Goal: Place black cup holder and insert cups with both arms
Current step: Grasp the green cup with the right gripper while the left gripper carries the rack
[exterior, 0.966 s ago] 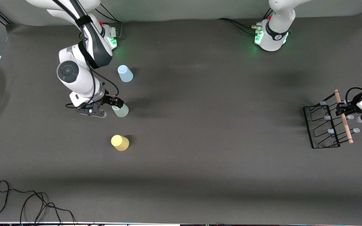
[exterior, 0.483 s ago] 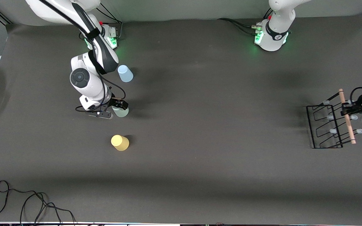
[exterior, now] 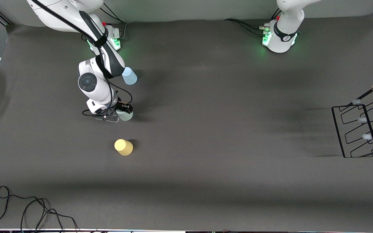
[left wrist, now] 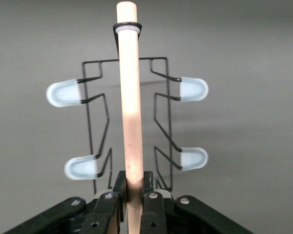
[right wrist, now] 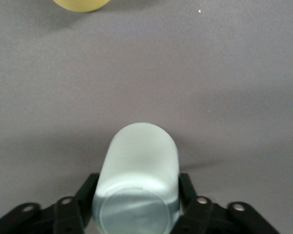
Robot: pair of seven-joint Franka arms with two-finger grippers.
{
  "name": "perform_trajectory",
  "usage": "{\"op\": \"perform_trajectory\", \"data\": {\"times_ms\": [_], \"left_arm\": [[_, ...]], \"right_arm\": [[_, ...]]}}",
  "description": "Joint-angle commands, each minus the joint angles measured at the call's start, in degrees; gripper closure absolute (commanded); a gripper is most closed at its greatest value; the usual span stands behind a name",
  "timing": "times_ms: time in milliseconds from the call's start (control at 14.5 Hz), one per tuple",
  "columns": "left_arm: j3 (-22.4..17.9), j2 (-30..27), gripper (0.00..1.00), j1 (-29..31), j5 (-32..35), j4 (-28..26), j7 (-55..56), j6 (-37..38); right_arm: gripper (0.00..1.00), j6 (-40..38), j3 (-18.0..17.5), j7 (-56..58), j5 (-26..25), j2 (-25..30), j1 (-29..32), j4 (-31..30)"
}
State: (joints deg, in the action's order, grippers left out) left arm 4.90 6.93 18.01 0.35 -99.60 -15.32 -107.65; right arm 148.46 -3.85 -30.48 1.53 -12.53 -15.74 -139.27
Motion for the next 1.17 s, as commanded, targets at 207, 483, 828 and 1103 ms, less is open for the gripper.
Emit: {"op": "perform_trajectory", "data": {"times_ms": [207,483,828,1103], "left_arm": [[-0.24,0.62,1.0,-21.22,-0.26,4.14,22.74,1.39],[-0.24,6.05,1.0,-36.35,0.26,10.89,45.15,1.38],[-0.24,15.55,1.0,-48.31,0.79,18.73,62.67,0.86],[-0.24,19.95,1.0,-53.07,1.4,18.91,70.07,-1.68]], "right_arm": [[1.0,-0.97,0.51,0.16,0.84,4.17,-1.31,-0.04],[1.0,-9.31,0.68,-0.98,0.84,7.08,-1.22,4.34],[1.0,-16.71,1.12,0.16,0.93,8.48,-0.87,8.31],[1.0,-22.05,2.09,-0.1,0.93,9.63,-0.87,11.9]]}}
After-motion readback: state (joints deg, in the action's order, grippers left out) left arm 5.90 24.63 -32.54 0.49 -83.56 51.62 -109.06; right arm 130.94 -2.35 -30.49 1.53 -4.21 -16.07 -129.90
